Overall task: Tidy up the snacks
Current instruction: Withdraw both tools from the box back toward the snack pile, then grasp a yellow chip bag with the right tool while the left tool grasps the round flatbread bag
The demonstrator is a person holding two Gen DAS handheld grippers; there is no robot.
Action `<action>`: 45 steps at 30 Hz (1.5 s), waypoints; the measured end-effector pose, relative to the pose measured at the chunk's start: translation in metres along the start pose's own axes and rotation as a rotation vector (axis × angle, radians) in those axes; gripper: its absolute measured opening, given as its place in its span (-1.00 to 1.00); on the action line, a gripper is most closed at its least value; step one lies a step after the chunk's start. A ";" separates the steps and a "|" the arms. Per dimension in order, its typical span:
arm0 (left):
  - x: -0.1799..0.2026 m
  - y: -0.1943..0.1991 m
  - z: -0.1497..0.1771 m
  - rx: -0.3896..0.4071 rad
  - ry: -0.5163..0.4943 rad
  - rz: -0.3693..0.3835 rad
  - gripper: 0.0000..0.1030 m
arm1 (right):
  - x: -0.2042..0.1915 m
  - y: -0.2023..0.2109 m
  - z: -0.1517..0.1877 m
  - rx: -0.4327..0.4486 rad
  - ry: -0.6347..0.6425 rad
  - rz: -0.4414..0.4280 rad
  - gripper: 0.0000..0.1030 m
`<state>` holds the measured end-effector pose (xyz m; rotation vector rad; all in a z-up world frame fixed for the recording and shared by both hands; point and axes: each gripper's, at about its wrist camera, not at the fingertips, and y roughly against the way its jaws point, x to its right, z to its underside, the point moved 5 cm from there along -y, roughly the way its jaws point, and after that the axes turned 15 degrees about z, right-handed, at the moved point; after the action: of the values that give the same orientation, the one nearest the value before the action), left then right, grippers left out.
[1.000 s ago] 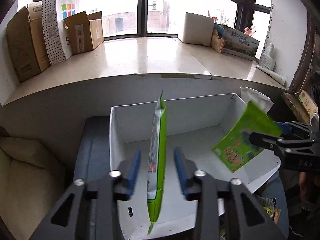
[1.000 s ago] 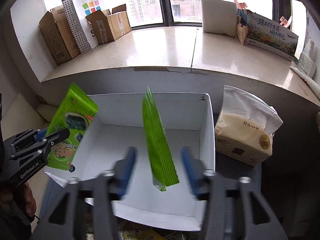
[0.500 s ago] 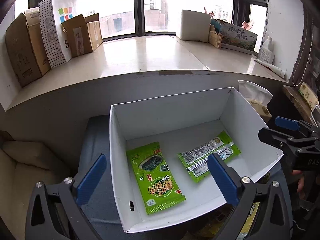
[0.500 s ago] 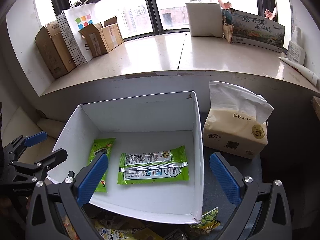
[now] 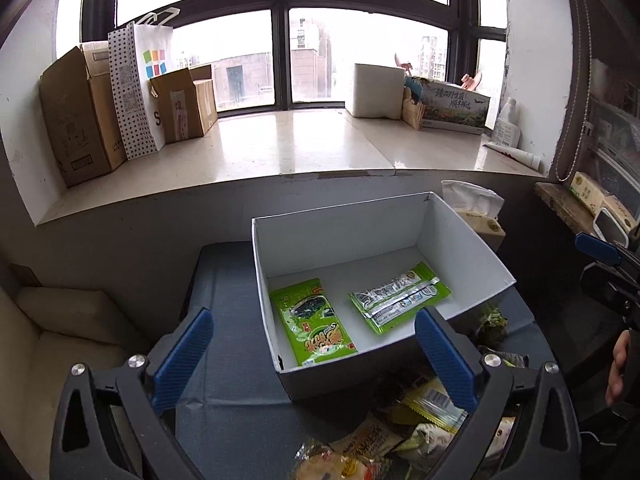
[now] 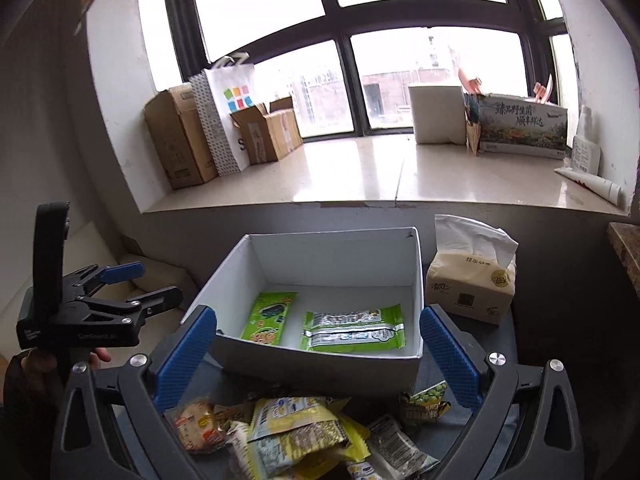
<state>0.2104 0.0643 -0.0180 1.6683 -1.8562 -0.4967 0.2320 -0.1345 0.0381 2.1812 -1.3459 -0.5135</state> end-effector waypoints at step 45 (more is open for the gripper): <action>0.022 0.090 0.141 -0.024 0.075 0.077 1.00 | -0.018 -0.103 0.116 -0.449 -0.049 0.028 1.00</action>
<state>0.0502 0.0405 -0.0648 1.5721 -1.8450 -0.4165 0.2306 -0.1072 -0.1158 1.7896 -1.1503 -0.7789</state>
